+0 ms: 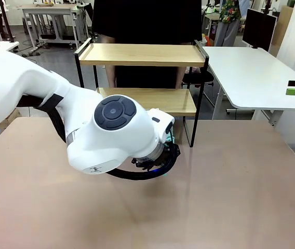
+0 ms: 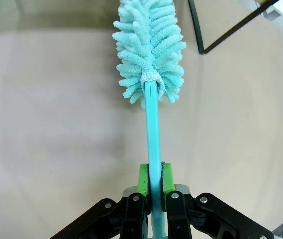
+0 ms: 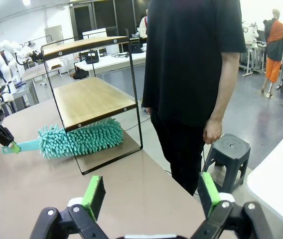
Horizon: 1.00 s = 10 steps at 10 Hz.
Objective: Clean the shelf.
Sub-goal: Clean the specific section of the Shelf indicated by the human with the Duster.
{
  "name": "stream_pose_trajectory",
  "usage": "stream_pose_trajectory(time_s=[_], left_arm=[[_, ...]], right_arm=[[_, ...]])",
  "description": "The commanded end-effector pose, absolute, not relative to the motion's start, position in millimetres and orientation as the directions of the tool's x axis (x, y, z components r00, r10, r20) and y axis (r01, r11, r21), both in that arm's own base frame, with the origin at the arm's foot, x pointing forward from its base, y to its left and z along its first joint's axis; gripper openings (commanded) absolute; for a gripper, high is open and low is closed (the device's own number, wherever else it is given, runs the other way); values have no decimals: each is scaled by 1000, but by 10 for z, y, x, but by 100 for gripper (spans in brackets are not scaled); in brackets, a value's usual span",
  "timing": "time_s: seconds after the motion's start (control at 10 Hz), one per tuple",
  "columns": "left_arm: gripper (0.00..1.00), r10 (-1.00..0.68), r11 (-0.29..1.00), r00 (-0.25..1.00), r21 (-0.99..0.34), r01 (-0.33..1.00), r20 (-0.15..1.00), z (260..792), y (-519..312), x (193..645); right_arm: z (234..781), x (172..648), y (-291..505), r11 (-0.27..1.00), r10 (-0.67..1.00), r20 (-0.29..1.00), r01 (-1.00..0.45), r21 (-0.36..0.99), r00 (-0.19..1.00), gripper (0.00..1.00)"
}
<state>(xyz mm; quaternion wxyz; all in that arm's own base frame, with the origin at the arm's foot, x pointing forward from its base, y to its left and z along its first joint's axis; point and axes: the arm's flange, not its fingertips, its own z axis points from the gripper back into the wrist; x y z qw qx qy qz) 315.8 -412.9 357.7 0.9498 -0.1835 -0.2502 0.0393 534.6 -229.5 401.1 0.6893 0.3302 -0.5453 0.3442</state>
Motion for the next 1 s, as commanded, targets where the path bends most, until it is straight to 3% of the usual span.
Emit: stream_pose_trajectory(time_s=[0.0,0.9], left_arm=[[13,169,927,853,-374,33,494,3354,-4155,3308],[13,216,972,851,-183,-145,478,3350,-3040,3555]], right_arm=[[4043,5352,-2268,544,117,980,-836,74,163,100],[4043,5352,-2268,544,117,980,-836,74,163,100]])
